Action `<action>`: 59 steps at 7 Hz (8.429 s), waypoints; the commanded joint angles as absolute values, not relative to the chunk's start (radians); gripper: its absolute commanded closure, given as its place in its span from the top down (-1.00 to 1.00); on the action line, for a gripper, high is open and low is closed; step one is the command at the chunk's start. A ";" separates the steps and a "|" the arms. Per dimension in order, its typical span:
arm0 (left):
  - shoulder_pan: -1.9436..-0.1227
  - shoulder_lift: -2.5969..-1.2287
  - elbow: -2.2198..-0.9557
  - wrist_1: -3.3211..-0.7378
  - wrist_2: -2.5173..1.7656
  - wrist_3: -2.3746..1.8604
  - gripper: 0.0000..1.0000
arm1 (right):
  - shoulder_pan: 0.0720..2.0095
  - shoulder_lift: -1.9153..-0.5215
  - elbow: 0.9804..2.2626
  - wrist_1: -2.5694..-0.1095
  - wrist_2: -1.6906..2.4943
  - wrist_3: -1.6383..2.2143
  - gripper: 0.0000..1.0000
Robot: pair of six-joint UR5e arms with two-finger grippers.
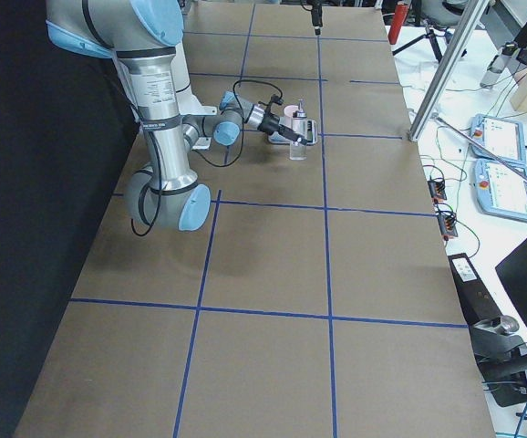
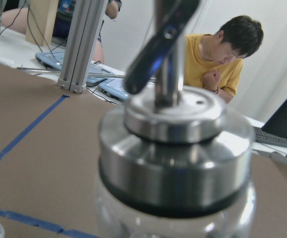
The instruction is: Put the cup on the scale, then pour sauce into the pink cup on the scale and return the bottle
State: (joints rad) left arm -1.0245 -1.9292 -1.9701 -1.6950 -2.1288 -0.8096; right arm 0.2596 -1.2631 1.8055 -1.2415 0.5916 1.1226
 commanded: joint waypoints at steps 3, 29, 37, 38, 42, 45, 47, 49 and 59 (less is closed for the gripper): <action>-1.026 -1.927 -1.991 -1.695 -2.128 -0.813 1.00 | 0.308 -1.449 1.795 -1.017 0.588 1.325 -1.00; -1.025 -1.927 -1.994 -1.695 -2.125 -0.815 1.00 | 0.304 -1.511 1.749 -0.973 0.703 1.407 1.00; -1.028 -1.925 -1.997 -1.695 -2.125 -0.815 1.00 | 0.166 -1.816 1.980 -0.943 0.768 1.422 1.00; -1.028 -1.925 -1.997 -1.695 -2.125 -0.815 1.00 | 0.170 -1.860 2.008 -0.943 0.808 1.413 1.00; -1.028 -1.913 -1.996 -1.695 -2.125 -0.813 1.00 | 0.402 -1.933 1.961 -0.744 1.178 1.177 1.00; -1.026 -1.859 -1.983 -1.695 -2.128 -0.767 1.00 | 0.908 -1.835 1.810 -0.750 1.785 0.765 1.00; -1.045 -1.829 -1.965 -1.695 -2.126 -0.652 1.00 | 1.226 -1.667 1.525 -0.778 2.156 0.532 1.00; -1.180 -1.812 -1.831 -1.695 -2.152 -0.374 1.00 | 1.403 -1.538 1.440 -0.990 2.281 0.283 1.00; -1.529 -1.545 -1.630 -1.766 -2.284 -0.084 1.00 | 1.596 -1.554 1.710 -1.634 2.312 -0.196 1.00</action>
State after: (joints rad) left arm -1.5293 -1.5989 -1.5850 -1.7565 -2.3241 -0.0495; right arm 1.6123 -1.5091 1.6587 -1.6367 2.3118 -0.1990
